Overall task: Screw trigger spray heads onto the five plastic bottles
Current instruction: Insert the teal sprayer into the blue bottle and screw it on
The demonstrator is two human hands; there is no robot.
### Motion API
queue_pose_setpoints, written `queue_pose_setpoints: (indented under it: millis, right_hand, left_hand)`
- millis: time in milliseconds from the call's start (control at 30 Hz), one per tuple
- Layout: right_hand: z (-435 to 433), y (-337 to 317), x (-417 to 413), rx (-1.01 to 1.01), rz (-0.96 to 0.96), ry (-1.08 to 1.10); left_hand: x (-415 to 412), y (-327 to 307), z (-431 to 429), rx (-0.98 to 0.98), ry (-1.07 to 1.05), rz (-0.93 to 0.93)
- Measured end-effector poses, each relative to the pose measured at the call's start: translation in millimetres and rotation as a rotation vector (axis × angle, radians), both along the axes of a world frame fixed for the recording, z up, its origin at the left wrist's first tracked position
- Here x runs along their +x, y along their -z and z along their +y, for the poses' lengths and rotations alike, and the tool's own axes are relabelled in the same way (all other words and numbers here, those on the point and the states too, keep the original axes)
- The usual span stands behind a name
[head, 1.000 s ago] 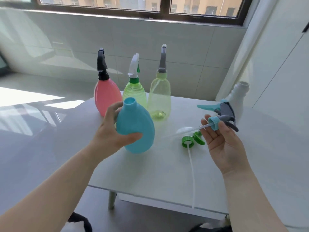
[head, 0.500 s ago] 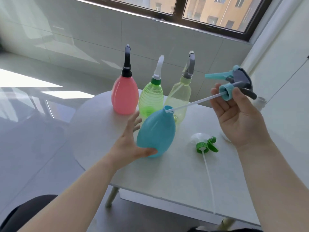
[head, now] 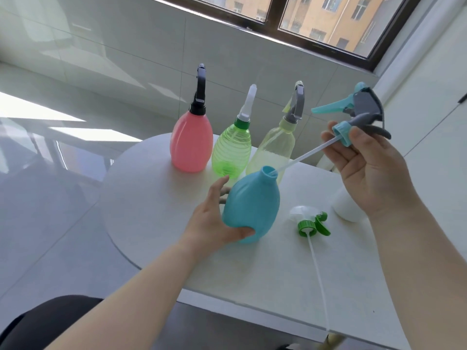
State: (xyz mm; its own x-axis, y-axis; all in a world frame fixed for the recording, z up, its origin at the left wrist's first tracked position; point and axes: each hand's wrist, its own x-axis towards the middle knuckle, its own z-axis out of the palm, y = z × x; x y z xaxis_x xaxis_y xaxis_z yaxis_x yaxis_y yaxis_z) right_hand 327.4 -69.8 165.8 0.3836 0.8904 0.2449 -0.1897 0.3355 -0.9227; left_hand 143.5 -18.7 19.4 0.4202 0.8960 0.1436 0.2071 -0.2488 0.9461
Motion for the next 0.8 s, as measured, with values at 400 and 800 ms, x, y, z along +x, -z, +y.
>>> queue_pose_setpoints:
  millis: [400, 800]
  right_hand:
    - [12.8, 32.4, -22.1, -0.149, -0.404, -0.185]
    - [19.6, 43.6, -31.4, -0.161, -0.429, -0.292]
  left_hand:
    - [-9.1, -13.2, -3.0, -0.045, 0.056, -0.074]
    - [-9.2, -9.2, 4.4, -0.043, 0.062, -0.102]
